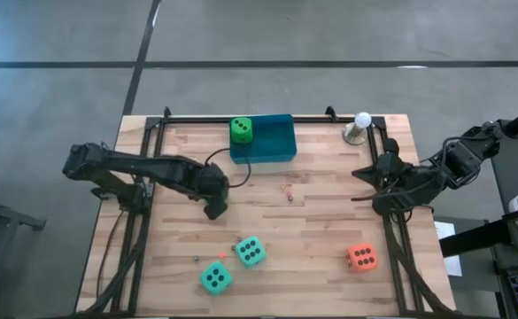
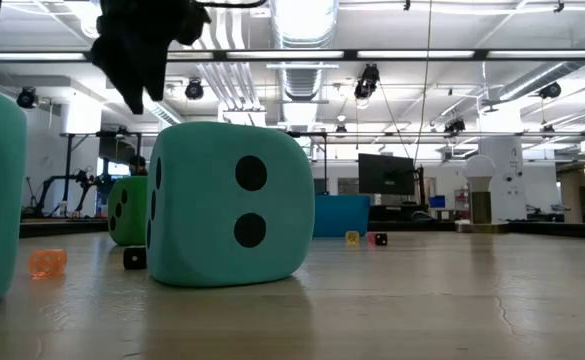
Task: Pick & Place Dice
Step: Put the large green dice into the blue bin
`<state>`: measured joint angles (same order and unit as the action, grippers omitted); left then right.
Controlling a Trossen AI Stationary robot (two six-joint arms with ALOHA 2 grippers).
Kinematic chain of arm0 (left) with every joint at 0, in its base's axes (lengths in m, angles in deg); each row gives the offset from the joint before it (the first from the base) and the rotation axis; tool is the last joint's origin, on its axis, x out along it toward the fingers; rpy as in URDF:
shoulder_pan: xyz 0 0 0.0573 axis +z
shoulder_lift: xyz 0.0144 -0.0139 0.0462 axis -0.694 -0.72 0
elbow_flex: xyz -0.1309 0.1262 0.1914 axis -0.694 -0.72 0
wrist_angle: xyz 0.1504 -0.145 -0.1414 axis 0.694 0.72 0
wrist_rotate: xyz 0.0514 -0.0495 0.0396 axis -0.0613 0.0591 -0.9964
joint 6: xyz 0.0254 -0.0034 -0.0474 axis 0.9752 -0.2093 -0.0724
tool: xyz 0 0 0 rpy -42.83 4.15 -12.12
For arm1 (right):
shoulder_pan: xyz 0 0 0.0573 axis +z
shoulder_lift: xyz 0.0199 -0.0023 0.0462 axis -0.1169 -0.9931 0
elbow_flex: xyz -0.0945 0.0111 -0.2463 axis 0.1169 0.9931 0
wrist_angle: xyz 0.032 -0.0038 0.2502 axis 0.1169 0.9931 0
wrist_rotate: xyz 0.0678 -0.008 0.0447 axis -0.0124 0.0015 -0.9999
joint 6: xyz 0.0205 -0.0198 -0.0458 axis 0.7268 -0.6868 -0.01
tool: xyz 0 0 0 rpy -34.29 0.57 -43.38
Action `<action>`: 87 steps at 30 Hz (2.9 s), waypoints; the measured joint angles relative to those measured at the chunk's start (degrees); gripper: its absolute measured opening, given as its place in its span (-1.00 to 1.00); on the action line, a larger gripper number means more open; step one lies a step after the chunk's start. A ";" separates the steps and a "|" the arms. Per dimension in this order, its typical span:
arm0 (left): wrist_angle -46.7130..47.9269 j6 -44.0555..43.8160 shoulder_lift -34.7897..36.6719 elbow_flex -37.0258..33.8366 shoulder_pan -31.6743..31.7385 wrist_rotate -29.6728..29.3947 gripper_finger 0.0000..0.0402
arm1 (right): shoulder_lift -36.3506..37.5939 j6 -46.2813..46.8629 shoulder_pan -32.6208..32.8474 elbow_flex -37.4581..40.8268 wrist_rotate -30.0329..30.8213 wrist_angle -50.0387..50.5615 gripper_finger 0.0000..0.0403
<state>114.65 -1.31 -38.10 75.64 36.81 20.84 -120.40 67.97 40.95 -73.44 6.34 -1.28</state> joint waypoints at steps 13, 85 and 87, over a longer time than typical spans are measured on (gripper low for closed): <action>-7.11 0.64 0.05 -7.20 4.49 2.72 0.80 | 0.00 -0.04 0.00 0.02 0.00 0.00 -0.96; -18.77 5.83 -0.76 -17.53 11.45 6.01 0.96 | 0.00 -0.09 0.00 0.00 0.02 -0.04 -0.96; -17.86 6.12 -0.76 -16.41 11.48 6.01 0.96 | -0.02 -0.09 0.02 0.00 0.02 -0.04 -0.96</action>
<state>96.79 4.81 -38.86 59.23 48.29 26.85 -120.42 67.89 40.97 -73.45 6.36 -1.32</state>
